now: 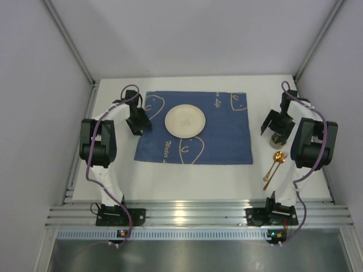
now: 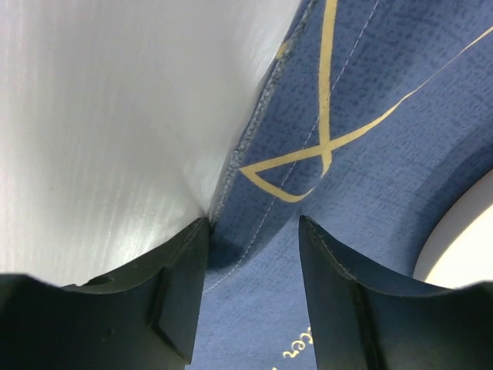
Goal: Set the dinner table for one person
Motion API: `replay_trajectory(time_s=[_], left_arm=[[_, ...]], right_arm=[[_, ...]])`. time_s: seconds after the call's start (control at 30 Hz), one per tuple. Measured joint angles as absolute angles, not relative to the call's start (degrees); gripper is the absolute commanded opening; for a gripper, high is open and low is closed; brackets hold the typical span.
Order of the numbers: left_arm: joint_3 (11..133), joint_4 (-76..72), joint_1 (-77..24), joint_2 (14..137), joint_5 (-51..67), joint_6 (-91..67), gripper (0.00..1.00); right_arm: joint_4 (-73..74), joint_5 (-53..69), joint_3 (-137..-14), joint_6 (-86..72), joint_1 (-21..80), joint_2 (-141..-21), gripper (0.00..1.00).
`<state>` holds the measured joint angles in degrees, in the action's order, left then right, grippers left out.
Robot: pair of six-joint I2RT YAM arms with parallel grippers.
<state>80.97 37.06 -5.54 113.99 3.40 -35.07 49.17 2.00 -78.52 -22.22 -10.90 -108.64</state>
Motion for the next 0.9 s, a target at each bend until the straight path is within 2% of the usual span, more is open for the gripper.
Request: replay_trajectory(time_s=[0.1, 0.2, 0.23, 0.3, 0.33, 0.53, 0.63, 0.73, 0.9], left_arm=[[77.6, 36.4, -5.4, 111.7, 3.1, -34.7, 0.54], [74.5, 36.3, -5.3, 109.5, 2.9, -34.6, 0.54], [73.7, 36.4, -5.3, 108.9, 2.7, -34.5, 0.54], [72.9, 36.6, -5.2, 108.3, 2.5, -34.5, 0.54], [72.8, 36.7, -5.2, 108.2, 2.3, -34.5, 0.54], [73.4, 38.2, -4.9, 108.2, 1.8, -34.5, 0.56], [74.9, 39.7, -4.8, 108.2, 1.5, -34.5, 0.62], [77.3, 41.2, -4.7, 108.2, 0.7, -34.5, 0.68], [81.1, 42.5, -4.7, 108.2, -1.3, -34.3, 0.69]], right_arm=[[48.4, 1.5, -78.8, -22.2, -10.4, -110.1, 0.64], [48.0, 0.4, -78.8, -22.1, -9.5, -110.9, 0.41], [47.9, 0.0, -78.8, -21.9, -9.2, -110.9, 0.26], [47.4, -0.6, -78.7, -21.6, -8.8, -110.9, 0.05], [47.2, -0.7, -78.7, -21.5, -8.7, -111.0, 0.00], [47.4, -3.3, -78.8, -20.6, -8.0, -110.7, 0.00], [49.3, -5.5, -80.7, -20.3, -6.7, -110.7, 0.00], [52.4, -7.2, -87.2, -20.4, -3.3, -110.7, 0.00], [54.7, -7.7, -106.3, -20.8, 5.7, -114.6, 0.00]])
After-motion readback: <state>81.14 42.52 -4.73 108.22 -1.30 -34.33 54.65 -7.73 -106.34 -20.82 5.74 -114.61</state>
